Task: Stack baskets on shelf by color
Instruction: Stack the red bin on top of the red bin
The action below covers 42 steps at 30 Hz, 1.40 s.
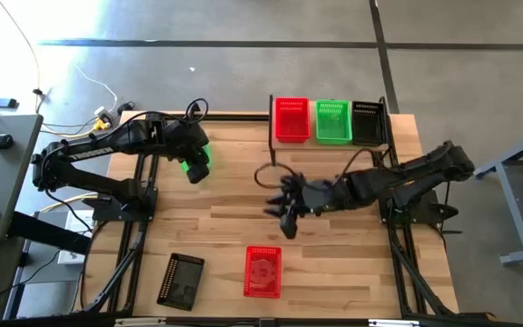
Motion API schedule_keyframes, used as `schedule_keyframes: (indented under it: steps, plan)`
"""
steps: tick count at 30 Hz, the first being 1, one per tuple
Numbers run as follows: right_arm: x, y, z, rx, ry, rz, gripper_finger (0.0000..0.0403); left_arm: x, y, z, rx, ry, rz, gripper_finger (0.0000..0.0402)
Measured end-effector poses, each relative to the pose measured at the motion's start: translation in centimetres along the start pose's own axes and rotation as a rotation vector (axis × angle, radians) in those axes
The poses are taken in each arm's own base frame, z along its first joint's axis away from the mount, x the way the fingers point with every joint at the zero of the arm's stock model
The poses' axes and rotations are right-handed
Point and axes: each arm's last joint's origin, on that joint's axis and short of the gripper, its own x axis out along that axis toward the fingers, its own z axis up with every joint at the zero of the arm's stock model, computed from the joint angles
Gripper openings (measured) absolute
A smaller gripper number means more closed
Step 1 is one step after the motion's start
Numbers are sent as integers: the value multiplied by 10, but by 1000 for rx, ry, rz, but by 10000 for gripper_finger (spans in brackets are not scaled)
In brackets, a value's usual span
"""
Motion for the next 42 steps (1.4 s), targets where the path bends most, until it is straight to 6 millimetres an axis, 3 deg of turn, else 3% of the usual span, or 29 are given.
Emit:
schedule_keyframes:
  steps: [13, 24, 42]
  plan:
    - [14, 46, -50, -141, 163, 193, 118, 1, -2, -1, -197, 25, -29, 154]
    - [55, 74, -96, -257, 225, 397, 118, 0, -9, -11, -300, 117, -21, 154]
    - [99, 80, -169, -292, 363, 351, 118, -6, -33, -22, -285, 145, -24, 154]
